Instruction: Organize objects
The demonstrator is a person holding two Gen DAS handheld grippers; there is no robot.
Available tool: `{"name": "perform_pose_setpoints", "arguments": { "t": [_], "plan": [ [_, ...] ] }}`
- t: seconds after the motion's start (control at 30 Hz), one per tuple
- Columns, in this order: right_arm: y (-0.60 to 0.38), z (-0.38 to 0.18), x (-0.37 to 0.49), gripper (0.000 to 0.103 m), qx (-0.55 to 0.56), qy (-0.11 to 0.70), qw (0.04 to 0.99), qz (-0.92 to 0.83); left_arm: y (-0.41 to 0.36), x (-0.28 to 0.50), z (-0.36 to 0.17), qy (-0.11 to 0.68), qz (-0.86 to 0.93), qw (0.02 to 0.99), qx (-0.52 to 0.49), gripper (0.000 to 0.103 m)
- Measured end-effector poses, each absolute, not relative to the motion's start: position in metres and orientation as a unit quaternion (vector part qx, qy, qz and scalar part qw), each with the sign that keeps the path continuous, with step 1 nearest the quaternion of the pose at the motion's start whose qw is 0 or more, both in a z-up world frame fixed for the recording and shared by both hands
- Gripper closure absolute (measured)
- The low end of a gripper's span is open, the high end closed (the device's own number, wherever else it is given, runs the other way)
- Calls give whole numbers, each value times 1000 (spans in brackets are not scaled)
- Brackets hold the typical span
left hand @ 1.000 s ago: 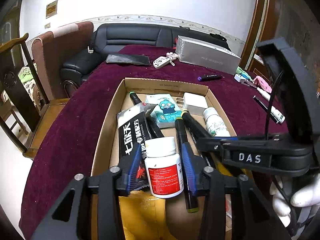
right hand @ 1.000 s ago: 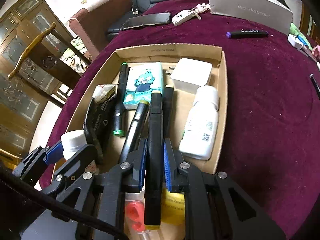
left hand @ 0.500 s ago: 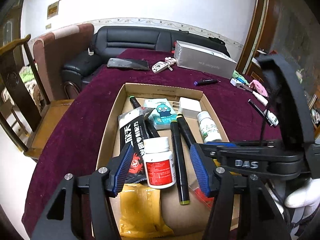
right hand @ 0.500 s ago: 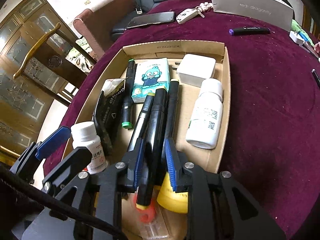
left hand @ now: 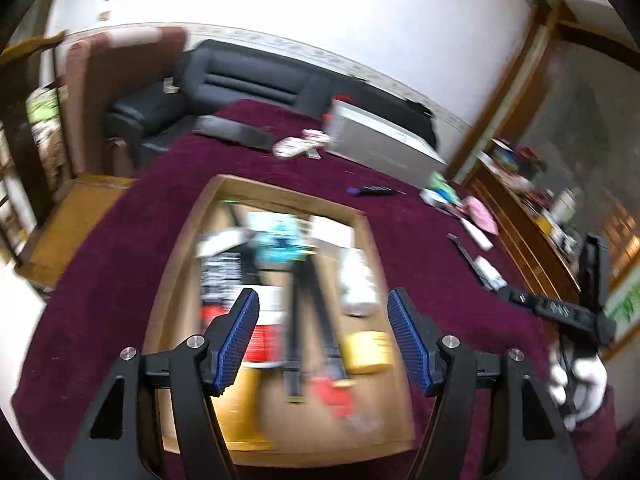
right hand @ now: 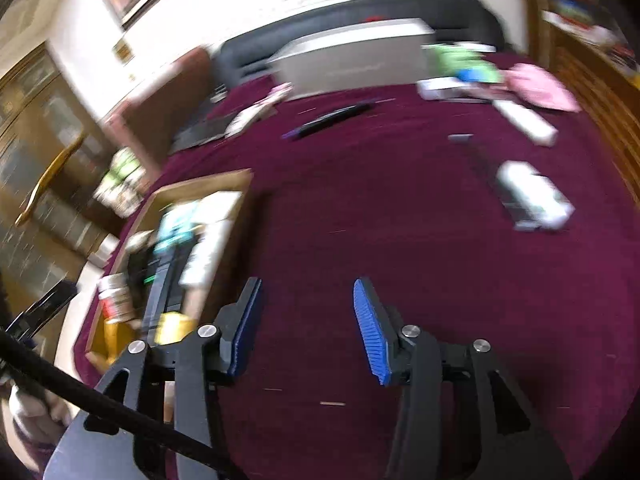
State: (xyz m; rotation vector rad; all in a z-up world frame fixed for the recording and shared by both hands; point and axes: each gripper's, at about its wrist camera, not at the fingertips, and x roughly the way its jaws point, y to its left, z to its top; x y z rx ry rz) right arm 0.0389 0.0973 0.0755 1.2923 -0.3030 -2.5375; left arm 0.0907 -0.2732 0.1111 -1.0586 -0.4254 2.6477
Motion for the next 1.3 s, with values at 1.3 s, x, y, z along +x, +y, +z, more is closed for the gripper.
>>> {"name": "perform_pose_setpoints", "arguments": {
  "t": [1.3],
  "plan": [
    [281, 8, -37, 71, 454, -156, -4, -877, 22, -36, 63, -16, 843, 246, -478, 43]
  ]
}}
